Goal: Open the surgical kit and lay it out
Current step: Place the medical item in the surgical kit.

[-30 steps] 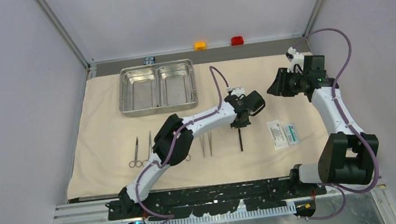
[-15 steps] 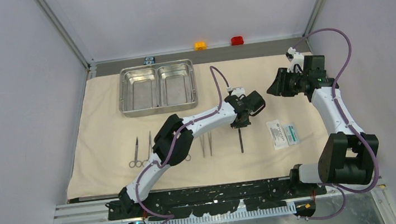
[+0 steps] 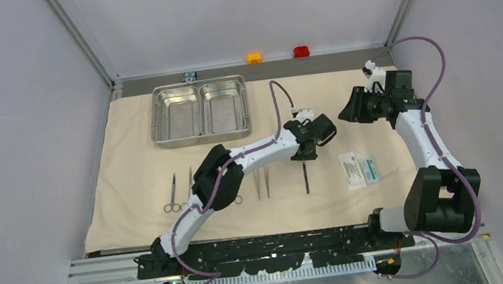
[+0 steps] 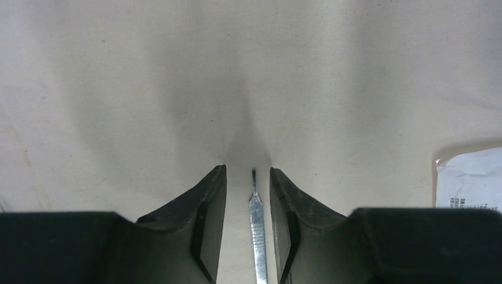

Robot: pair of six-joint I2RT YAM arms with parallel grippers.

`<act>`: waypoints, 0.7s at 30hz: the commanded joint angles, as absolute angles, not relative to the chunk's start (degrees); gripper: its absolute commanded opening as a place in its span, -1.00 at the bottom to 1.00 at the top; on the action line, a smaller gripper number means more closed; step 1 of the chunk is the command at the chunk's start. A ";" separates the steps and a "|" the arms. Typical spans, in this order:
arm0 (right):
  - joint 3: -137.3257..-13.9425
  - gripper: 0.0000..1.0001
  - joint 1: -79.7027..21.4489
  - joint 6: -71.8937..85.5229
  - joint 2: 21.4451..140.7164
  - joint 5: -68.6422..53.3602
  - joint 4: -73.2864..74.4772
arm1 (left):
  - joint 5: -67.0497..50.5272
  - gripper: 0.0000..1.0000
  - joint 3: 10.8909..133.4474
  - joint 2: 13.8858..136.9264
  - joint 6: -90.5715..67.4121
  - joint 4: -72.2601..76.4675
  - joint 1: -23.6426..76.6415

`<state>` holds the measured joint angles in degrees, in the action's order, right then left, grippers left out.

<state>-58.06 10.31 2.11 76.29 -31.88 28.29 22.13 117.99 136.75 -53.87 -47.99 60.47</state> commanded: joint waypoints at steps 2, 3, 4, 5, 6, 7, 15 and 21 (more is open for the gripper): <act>-58.44 -0.20 10.62 2.37 74.91 -32.96 26.19 | 25.20 -0.24 116.71 126.84 -47.01 -43.90 59.71; -58.45 -0.20 10.57 2.46 74.55 -32.96 26.19 | 25.57 -0.20 116.54 125.76 -45.69 -43.41 59.54; -58.45 -0.20 10.59 2.46 74.16 -32.96 26.07 | 26.04 -0.14 116.28 124.64 -44.27 -43.00 59.32; -58.54 -0.18 10.63 2.46 73.85 -33.00 26.08 | 26.40 -0.08 115.84 123.31 -42.48 -42.35 58.84; -58.54 -0.15 10.61 2.46 73.50 -33.15 26.09 | 26.59 -0.01 115.06 122.00 -40.69 -41.37 58.36; -58.54 -0.14 10.61 2.46 73.07 -33.40 26.02 | 26.82 0.06 114.15 120.66 -38.68 -40.44 57.59; -58.97 -0.09 10.58 3.07 70.80 -33.75 25.45 | 19.69 0.14 103.79 109.78 -20.73 -31.56 41.97; -59.17 -0.09 10.63 2.82 71.67 -33.88 25.40 | 15.90 0.11 102.56 108.38 -10.07 -30.93 32.20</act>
<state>-58.06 10.35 2.76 72.36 -32.93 27.44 20.23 102.85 110.43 -20.14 -32.99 35.68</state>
